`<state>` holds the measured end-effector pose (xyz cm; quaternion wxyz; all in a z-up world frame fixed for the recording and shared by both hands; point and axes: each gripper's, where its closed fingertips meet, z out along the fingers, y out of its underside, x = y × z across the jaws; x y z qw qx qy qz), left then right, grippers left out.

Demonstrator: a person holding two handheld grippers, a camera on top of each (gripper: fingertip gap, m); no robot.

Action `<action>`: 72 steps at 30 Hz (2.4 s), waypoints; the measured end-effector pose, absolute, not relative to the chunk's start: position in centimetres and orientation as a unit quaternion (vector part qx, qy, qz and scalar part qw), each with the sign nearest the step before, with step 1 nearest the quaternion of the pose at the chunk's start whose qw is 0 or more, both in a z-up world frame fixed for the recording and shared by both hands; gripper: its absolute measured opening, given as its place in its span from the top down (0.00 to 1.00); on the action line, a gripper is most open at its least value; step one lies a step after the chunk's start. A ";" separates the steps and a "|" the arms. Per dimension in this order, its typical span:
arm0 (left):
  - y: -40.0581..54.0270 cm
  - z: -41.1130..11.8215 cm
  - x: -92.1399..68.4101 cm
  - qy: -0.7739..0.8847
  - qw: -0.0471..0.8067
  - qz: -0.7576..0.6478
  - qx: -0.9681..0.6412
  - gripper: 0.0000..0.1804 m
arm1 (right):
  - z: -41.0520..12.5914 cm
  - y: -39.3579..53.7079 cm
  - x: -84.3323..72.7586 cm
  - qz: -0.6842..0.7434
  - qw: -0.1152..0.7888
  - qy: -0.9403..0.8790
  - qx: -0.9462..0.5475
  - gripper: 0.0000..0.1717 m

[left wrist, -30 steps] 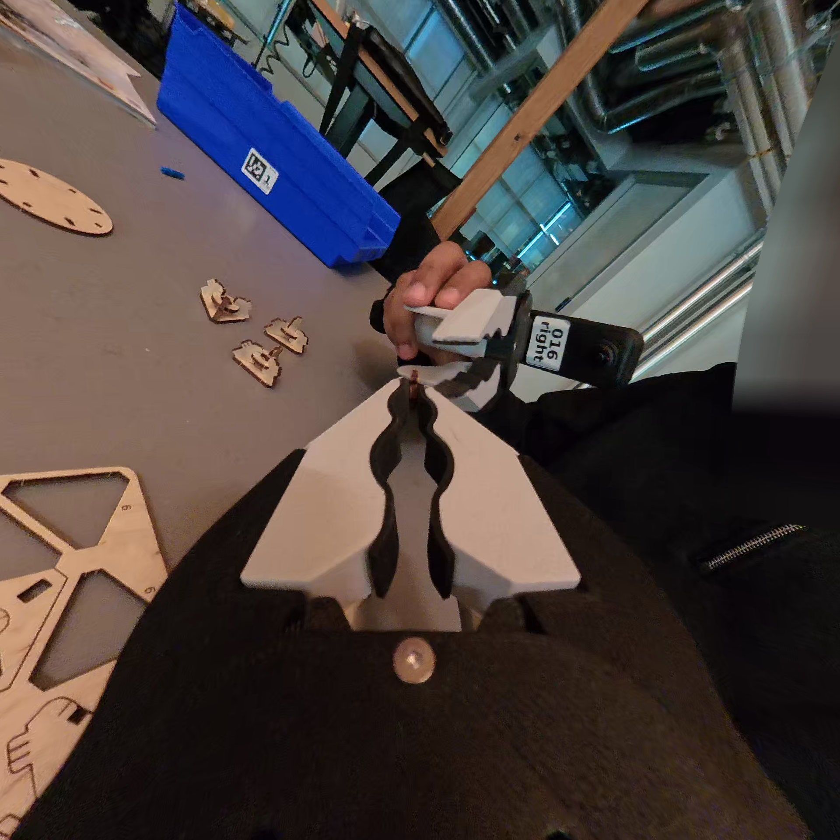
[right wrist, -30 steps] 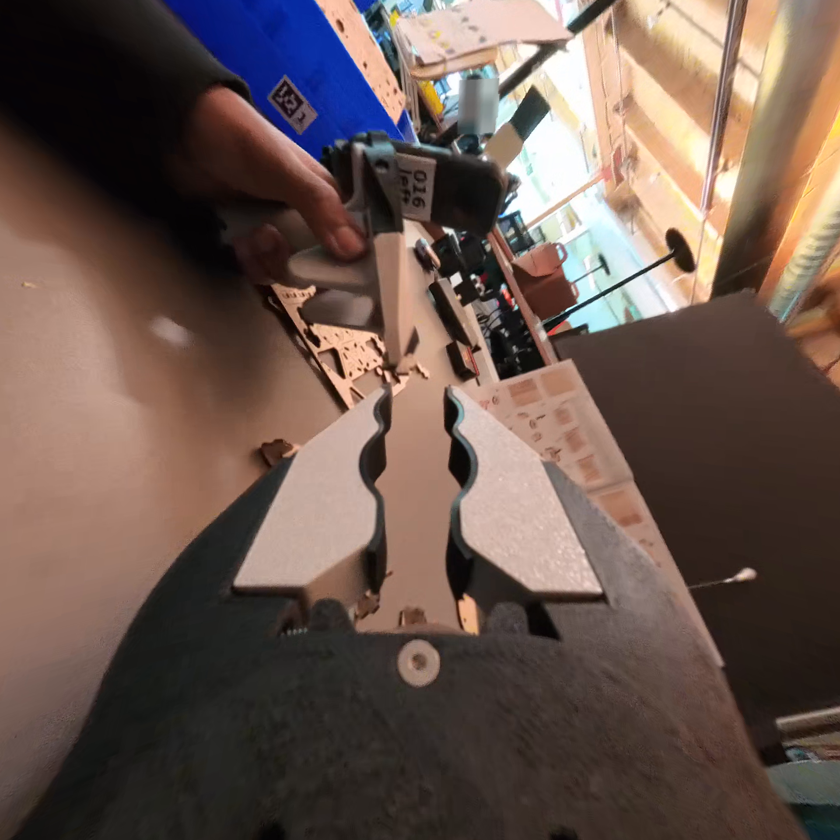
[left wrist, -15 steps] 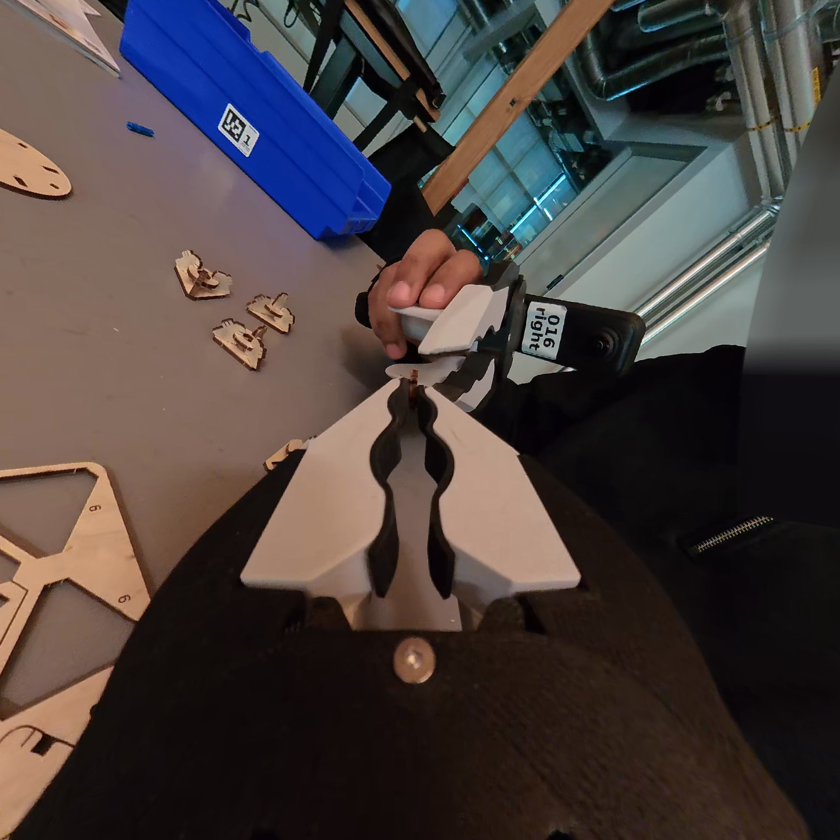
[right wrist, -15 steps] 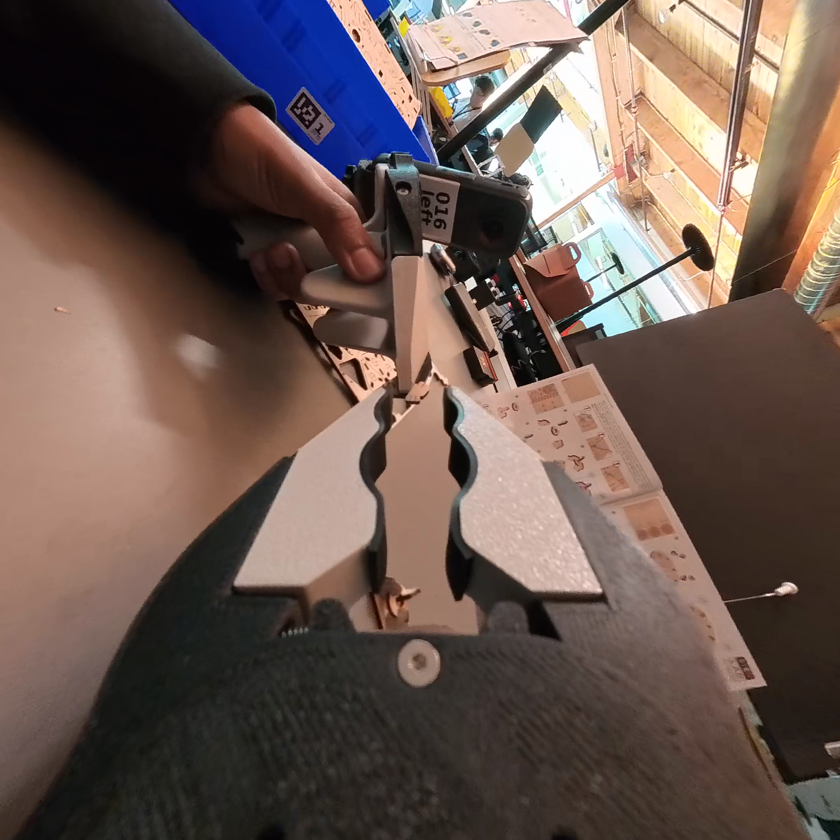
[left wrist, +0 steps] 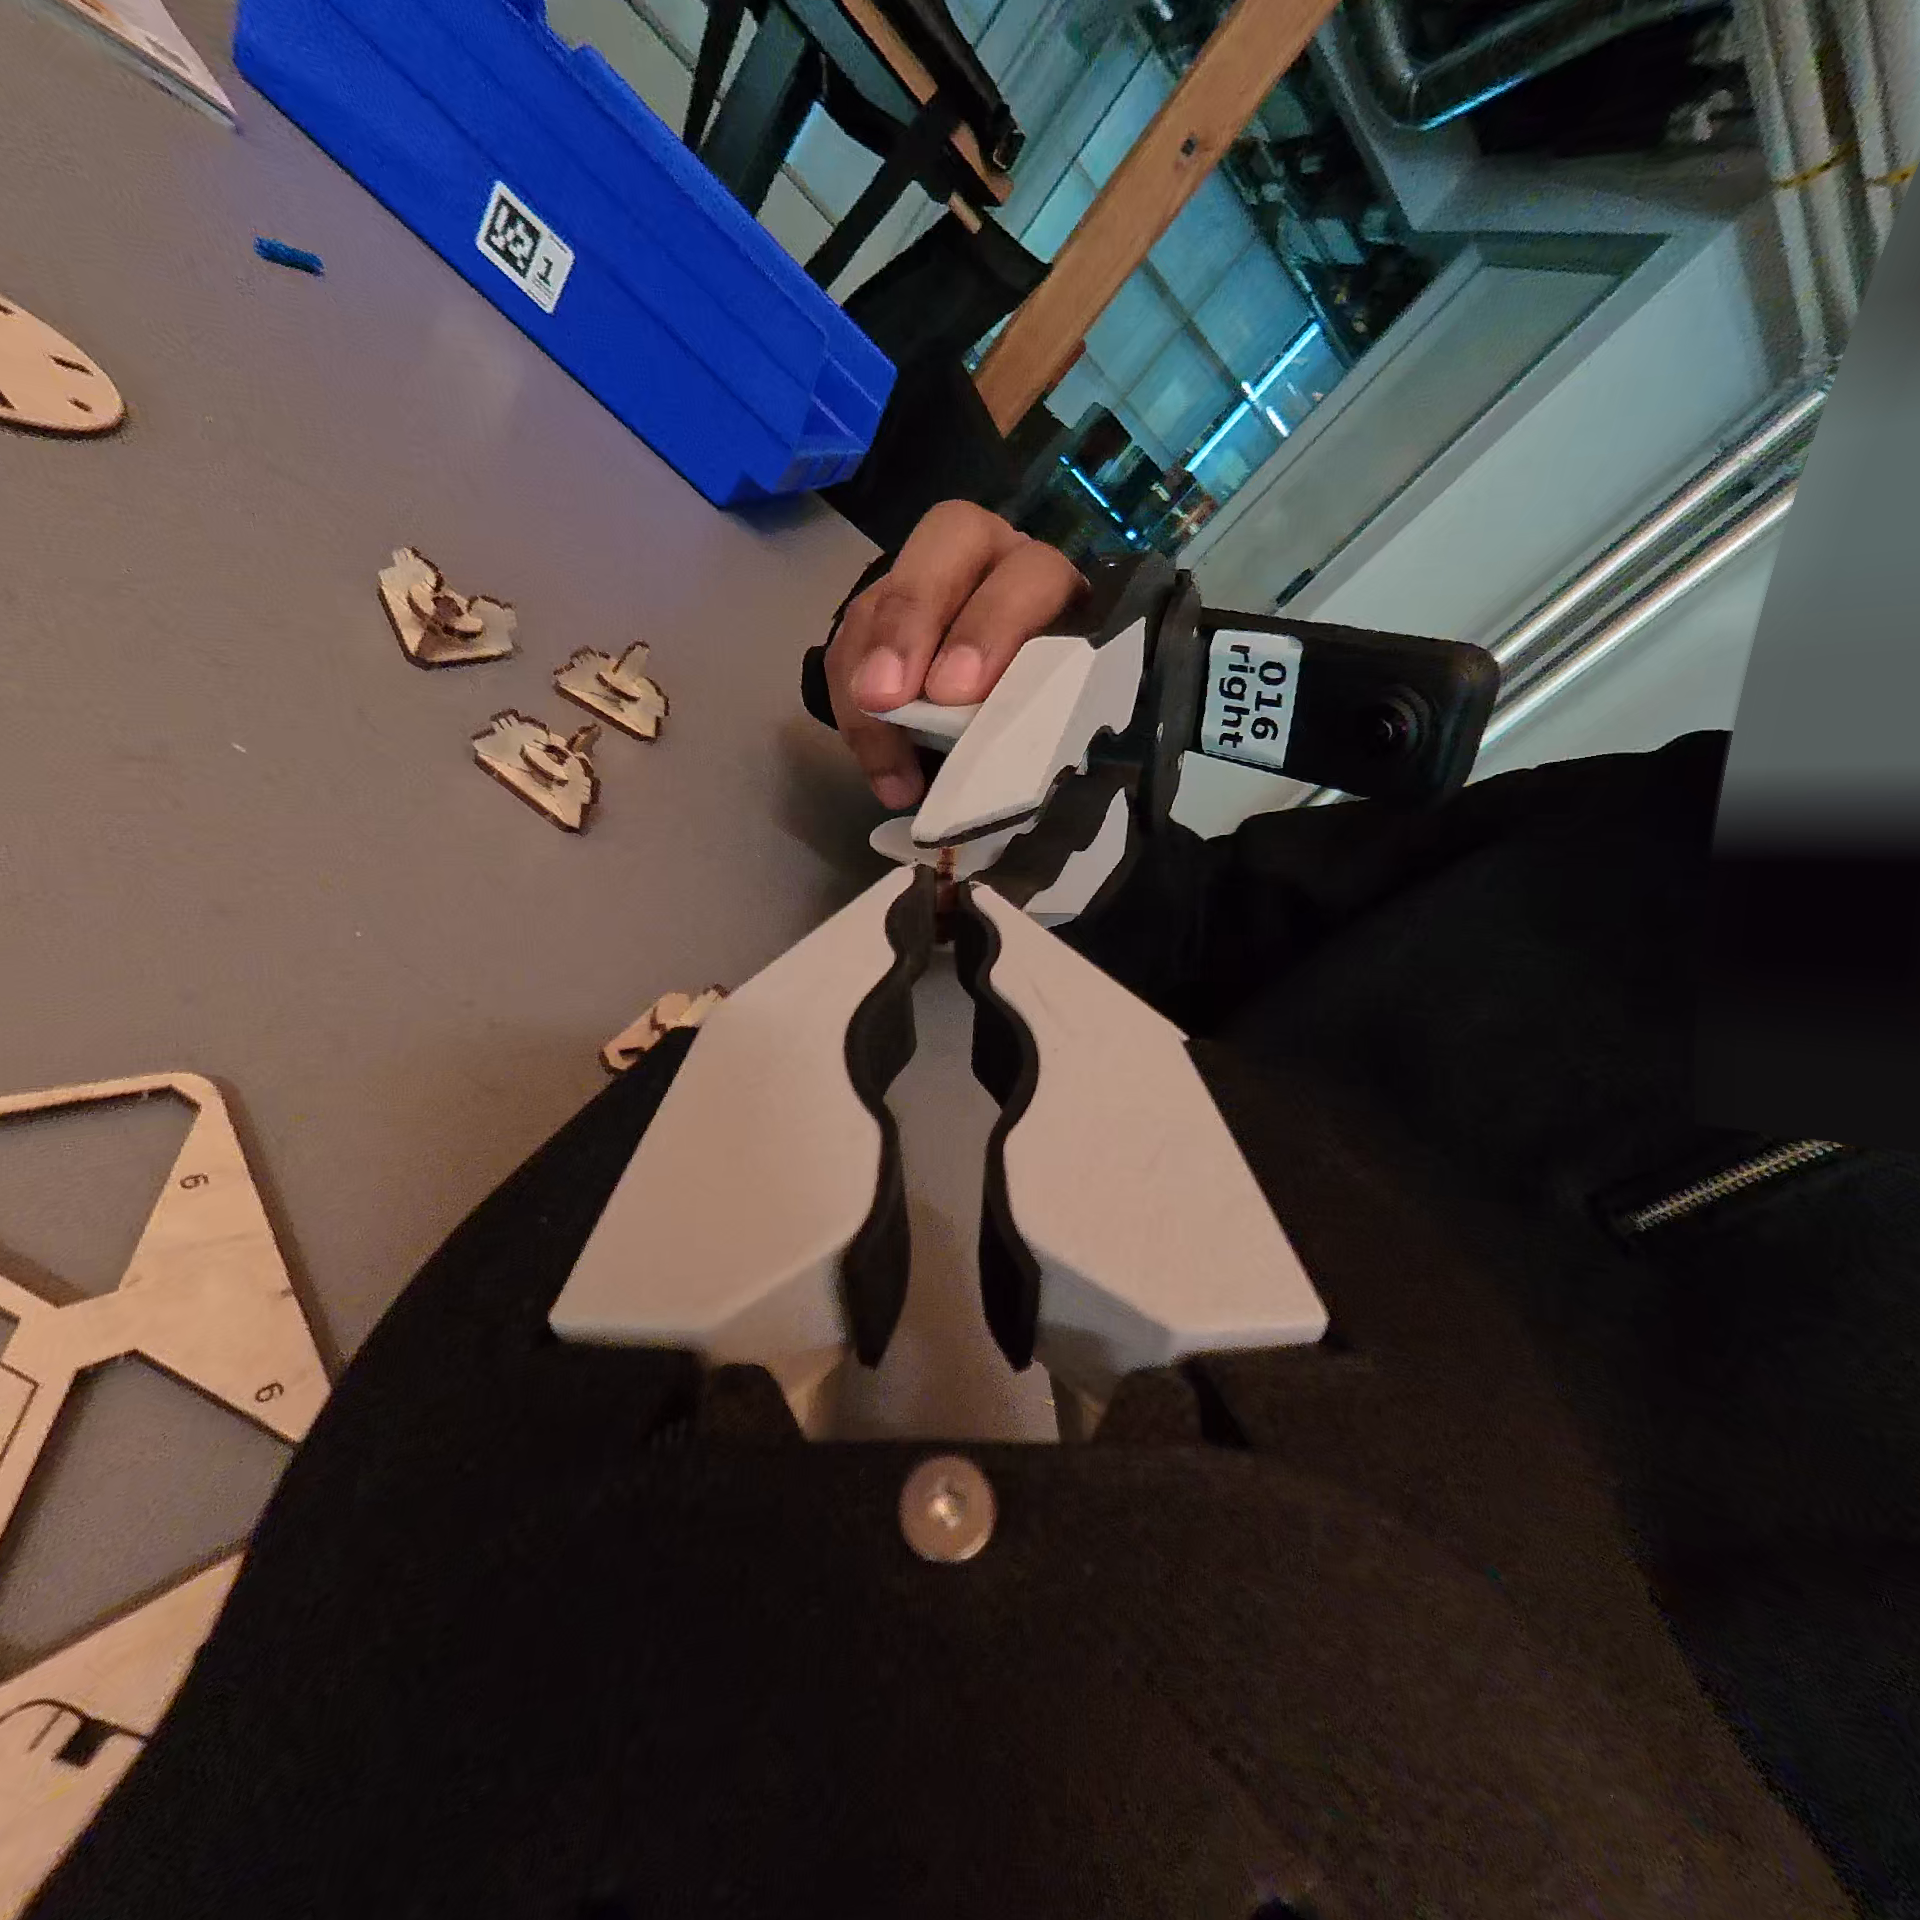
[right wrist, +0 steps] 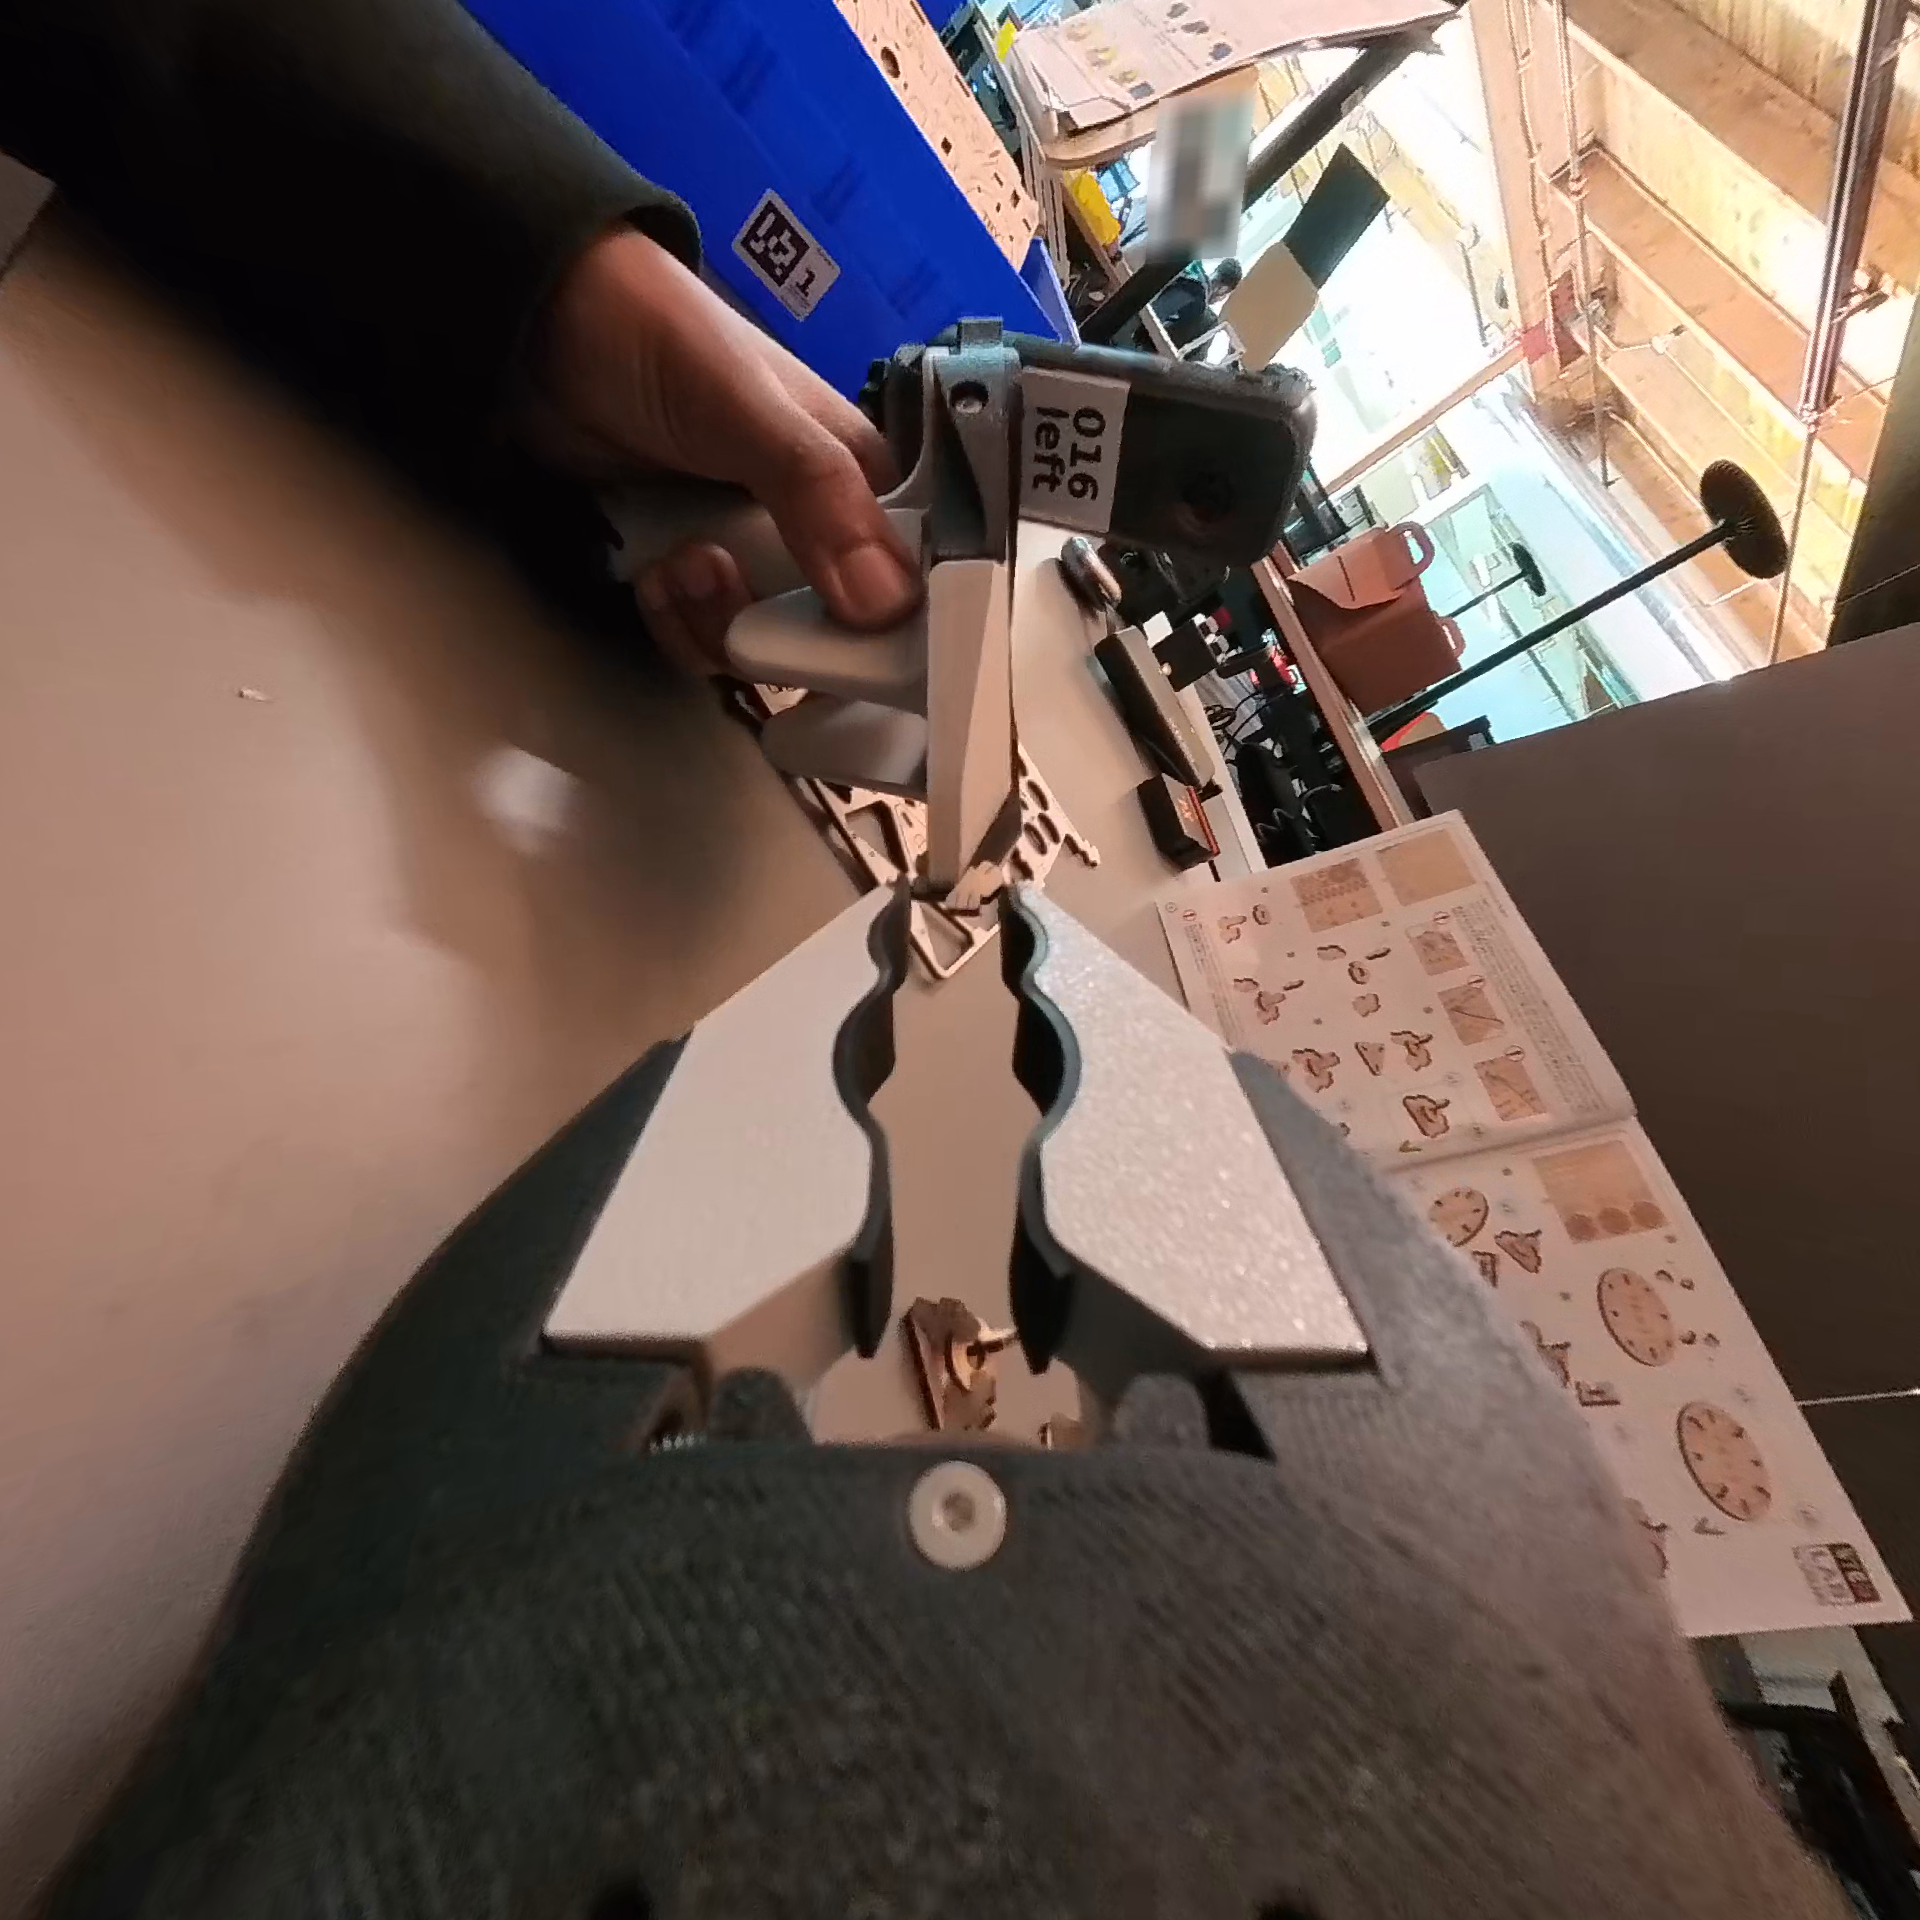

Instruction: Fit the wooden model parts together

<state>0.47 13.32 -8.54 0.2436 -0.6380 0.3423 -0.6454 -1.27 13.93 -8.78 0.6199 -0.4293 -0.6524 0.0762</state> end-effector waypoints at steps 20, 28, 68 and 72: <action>13.3 -8.0 0.7 0.361 0.287 -0.621 -0.634 0.95 | -9.0 14.7 0.4 0.096 0.615 -0.647 -0.439 0.91; 12.9 -7.4 0.7 0.360 0.280 -0.642 -0.617 0.98 | -8.6 14.1 -0.4 0.116 0.622 -0.640 -0.437 0.91; 13.7 -8.3 0.5 0.364 0.298 -0.604 -0.643 1.00 | -7.8 13.4 0.0 0.224 0.606 -0.602 -0.469 0.96; 13.7 -8.2 0.4 0.362 0.299 -0.605 -0.643 1.00 | -7.9 13.3 -0.2 0.227 0.603 -0.605 -0.469 0.93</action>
